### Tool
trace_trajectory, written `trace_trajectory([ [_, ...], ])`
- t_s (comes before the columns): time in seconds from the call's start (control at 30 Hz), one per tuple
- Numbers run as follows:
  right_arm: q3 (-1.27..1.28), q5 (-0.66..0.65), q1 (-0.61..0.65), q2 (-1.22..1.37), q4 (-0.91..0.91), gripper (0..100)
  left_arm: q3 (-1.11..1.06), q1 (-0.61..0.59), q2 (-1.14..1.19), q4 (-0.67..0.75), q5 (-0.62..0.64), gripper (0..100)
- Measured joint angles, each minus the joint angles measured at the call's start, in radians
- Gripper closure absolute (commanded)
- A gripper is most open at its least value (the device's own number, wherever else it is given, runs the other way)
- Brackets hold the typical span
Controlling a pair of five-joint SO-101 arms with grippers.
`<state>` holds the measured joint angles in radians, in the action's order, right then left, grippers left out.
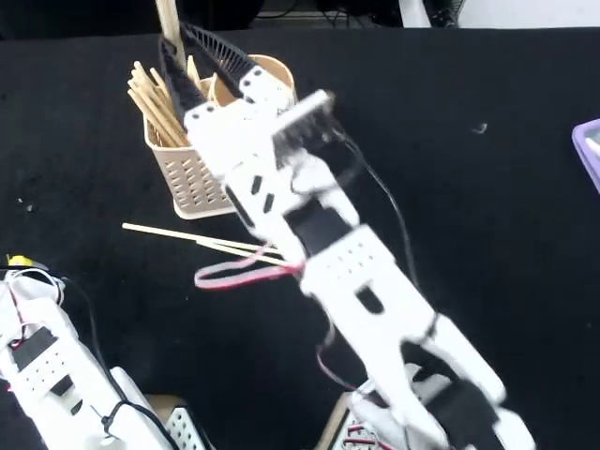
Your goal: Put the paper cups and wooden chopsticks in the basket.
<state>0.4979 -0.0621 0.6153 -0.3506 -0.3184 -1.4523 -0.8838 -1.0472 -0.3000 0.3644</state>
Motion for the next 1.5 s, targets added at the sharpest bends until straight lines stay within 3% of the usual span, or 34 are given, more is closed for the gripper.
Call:
trace_trajectory([
  [0.2, -0.058, 0.0, -0.026, 0.203, -0.003, 97.1, 0.0, 0.0, 0.0, 0.0, 0.0, 87],
  [0.33, -0.083, 0.0, -0.026, 0.212, 0.103, 83.5, 0.0, 0.0, 0.0, 0.0, 0.0, 87],
  [0.53, -0.153, 0.002, -0.026, 0.178, 0.428, 84.5, 0.0, -0.002, 0.0, 0.0, 0.0, 87],
  [0.73, -0.149, 0.002, -0.026, -0.061, 0.842, 85.1, 0.0, -0.002, 0.0, 0.0, 0.0, 87],
  [0.9, 0.052, 0.0, -0.015, -0.259, 1.168, 84.9, 0.0, -0.002, 0.0, 0.0, 0.0, 87],
  [1.07, 0.4, -0.143, 0.006, -0.222, 1.082, 73.8, 0.0, -0.002, 0.0, 0.0, 0.0, 87],
  [1.17, 0.465, -0.204, 0.009, -0.104, 0.993, 68.4, 0.0, -0.002, 0.0, 0.0, 0.0, 87],
  [1.5, 0.25, -0.505, 0.051, 0.377, 0.967, 81.8, 0.0, -0.002, 0.0, 0.0, 0.0, 87],
])
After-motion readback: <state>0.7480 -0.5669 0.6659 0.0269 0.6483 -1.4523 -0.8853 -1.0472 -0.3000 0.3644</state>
